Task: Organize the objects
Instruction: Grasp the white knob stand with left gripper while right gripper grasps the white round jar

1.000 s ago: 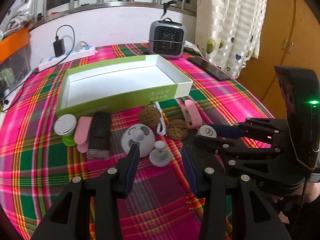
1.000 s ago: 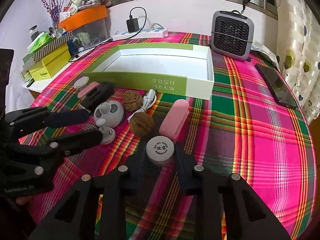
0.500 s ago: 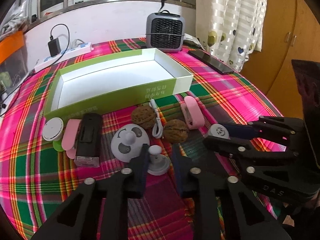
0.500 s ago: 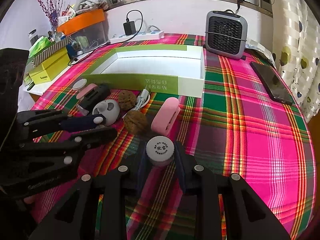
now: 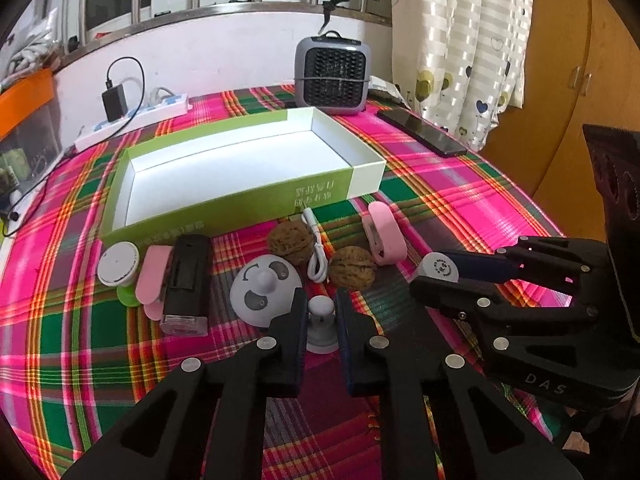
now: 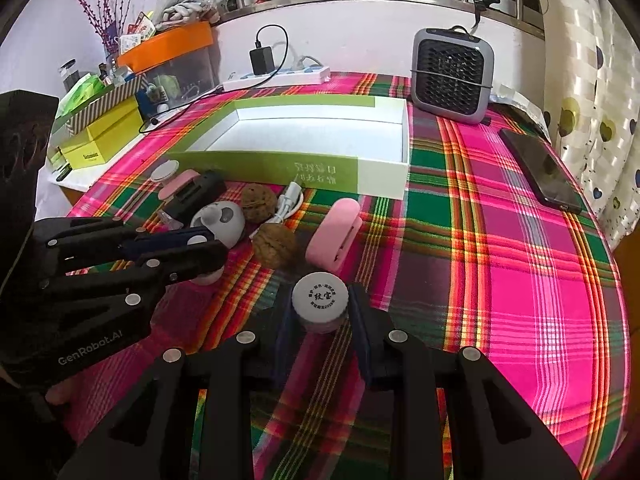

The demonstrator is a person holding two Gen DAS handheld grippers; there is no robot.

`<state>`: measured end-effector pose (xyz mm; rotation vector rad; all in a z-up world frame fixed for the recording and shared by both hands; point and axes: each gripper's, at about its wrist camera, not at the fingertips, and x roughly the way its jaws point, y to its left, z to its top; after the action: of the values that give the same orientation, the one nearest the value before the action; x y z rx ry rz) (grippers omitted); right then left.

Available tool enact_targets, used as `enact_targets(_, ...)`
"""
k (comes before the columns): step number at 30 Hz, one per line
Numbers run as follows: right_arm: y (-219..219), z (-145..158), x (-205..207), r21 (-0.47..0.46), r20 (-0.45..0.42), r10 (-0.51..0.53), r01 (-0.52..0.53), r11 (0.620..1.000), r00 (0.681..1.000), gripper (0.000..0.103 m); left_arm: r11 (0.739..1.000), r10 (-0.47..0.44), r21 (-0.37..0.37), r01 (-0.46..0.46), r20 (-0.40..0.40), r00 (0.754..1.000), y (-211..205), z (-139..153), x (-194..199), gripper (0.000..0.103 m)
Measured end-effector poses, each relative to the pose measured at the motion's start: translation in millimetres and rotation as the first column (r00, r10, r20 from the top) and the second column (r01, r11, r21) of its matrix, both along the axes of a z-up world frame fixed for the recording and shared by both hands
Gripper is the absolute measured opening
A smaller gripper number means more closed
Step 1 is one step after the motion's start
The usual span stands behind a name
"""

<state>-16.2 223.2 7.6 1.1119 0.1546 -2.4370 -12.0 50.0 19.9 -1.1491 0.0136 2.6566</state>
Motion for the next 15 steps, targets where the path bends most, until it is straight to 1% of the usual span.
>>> enact_targets(6, -6.9, 7.8, 0.7, -0.001, -0.023, 0.021, -0.021, 1.000, 0.999, 0.029, 1.000, 0.001, 0.023, 0.000, -0.036, 0.999, -5.5, 10.2, 2.4, 0.012)
enact_targets(15, -20.7, 22.7, -9.7, 0.006, -0.073, 0.058, -0.057, 0.998, 0.996, 0.029, 0.999, 0.034, 0.034, -0.031, -0.090, 0.995, -17.1, 27.2, -9.4, 0.012)
